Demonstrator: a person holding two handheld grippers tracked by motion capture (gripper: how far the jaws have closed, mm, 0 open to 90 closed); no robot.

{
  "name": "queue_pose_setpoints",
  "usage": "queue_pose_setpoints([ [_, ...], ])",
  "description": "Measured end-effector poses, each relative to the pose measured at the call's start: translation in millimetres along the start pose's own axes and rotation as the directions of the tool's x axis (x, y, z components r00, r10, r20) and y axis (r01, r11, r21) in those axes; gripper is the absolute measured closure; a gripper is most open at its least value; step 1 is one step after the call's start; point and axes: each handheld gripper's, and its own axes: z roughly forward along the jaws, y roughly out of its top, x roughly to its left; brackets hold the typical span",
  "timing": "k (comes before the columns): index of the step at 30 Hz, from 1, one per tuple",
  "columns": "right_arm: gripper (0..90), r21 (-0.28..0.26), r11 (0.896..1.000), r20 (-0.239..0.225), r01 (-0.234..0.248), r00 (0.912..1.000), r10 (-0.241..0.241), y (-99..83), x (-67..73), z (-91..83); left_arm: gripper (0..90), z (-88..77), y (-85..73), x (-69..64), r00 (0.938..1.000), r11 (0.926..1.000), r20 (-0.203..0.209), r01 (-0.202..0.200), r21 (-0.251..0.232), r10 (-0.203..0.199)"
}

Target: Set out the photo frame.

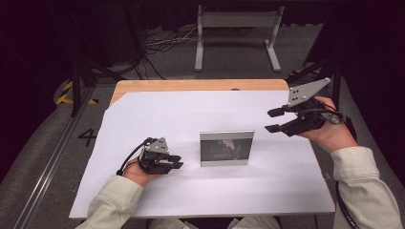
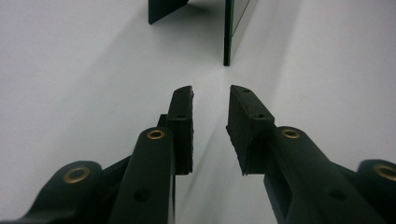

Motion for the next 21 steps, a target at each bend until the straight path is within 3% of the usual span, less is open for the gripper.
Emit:
queue_pose_setpoints([
  [7,33.6,-0.048,0.991,0.074,-0.122,0.9893,0.126,-18.2,1.1,-2.2,70.4,-3.8,-3.4,-0.1,0.9999,1.0000,-0.011,-0.001,-0.006,0.001],
  [15,25.0,-0.102,0.978,0.081,-0.182,0.9783,0.191,-41.8,1.7,1.6,70.4,-13.3,-15.5,1.1,0.9981,0.9983,-0.055,0.026,-0.053,-0.029],
  [21,17.0,-0.078,0.980,0.076,-0.184,0.9789,0.190,-57.2,3.8,8.8,69.4,-14.1,-15.6,0.5,0.9977,0.9979,-0.061,0.025,-0.059,-0.029],
])
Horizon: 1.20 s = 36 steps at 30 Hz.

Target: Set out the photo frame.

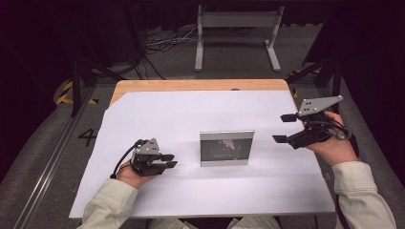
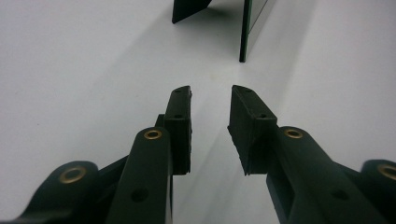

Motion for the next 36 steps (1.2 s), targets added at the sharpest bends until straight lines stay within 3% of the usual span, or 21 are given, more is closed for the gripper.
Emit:
queue_pose_setpoints([
  [8,10.9,-0.063,0.997,0.008,-0.041,0.9991,0.042,-19.6,2.2,5.5,68.8,-0.6,-0.8,2.6,0.9997,1.0000,-0.022,0.006,-0.008,-0.006],
  [15,8.9,-0.051,0.997,0.023,-0.057,0.9980,0.058,-35.2,6.6,16.4,67.7,-2.0,-2.4,4.1,0.9990,0.9997,-0.041,0.014,-0.019,-0.015],
  [22,9.2,-0.092,0.993,0.040,-0.076,0.9960,0.080,-50.4,13.3,25.1,67.0,-2.4,-3.2,4.9,0.9984,0.9994,-0.049,0.025,-0.024,-0.026],
  [36,5.3,-0.071,0.990,0.054,-0.122,0.9906,0.126,-84.6,15.6,51.6,66.2,-2.4,-5.7,7.8,0.9971,0.9989,-0.067,0.033,-0.033,-0.036],
])
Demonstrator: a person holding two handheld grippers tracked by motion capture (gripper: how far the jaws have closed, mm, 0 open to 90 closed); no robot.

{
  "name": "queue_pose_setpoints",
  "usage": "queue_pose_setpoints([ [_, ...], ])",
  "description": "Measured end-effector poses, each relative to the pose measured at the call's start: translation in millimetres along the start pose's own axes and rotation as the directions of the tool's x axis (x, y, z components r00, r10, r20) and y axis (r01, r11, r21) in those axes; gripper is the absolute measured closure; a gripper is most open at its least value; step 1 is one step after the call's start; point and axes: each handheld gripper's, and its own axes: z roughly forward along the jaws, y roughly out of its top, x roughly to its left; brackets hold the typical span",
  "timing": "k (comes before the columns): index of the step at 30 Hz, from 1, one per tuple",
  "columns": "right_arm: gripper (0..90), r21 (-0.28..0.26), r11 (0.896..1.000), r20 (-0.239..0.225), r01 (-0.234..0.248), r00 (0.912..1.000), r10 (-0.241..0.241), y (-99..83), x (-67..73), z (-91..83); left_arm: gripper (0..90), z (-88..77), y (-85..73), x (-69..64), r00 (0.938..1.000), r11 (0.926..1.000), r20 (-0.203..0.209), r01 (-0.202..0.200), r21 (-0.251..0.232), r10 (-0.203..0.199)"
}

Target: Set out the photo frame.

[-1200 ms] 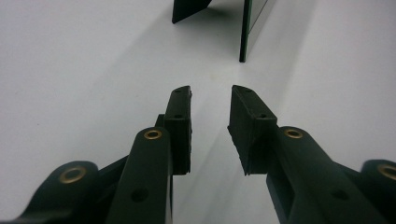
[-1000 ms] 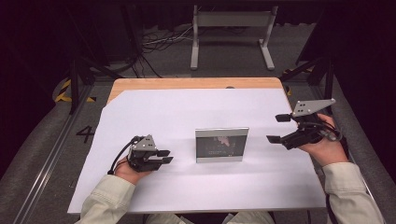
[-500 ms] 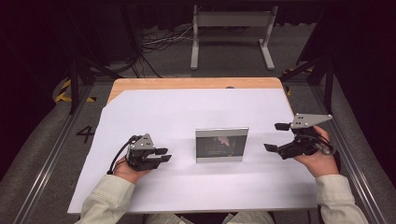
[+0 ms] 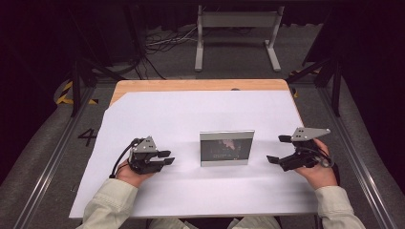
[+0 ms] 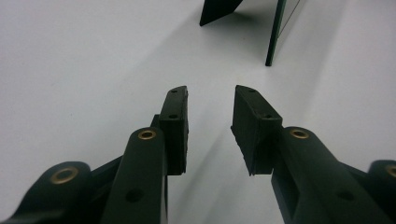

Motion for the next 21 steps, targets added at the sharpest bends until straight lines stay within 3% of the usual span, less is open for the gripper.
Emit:
queue_pose_setpoints([
  [7,4.1,-0.016,0.999,0.028,-0.051,0.9983,0.052,-17.3,-2.9,15.3,66.0,-0.6,-1.6,1.7,1.0000,1.0000,-0.007,0.007,-0.002,-0.007],
  [13,3.6,0.038,0.998,0.023,-0.048,0.9986,0.047,-26.9,-0.2,30.2,65.5,0.7,-2.2,2.4,0.9999,0.9999,-0.011,0.009,-0.007,-0.009],
  [21,2.0,0.041,0.998,0.023,-0.046,0.9987,0.045,-27.9,0.4,32.5,62.9,2.5,-3.6,3.8,0.9999,1.0000,-0.011,0.009,-0.002,-0.009],
])
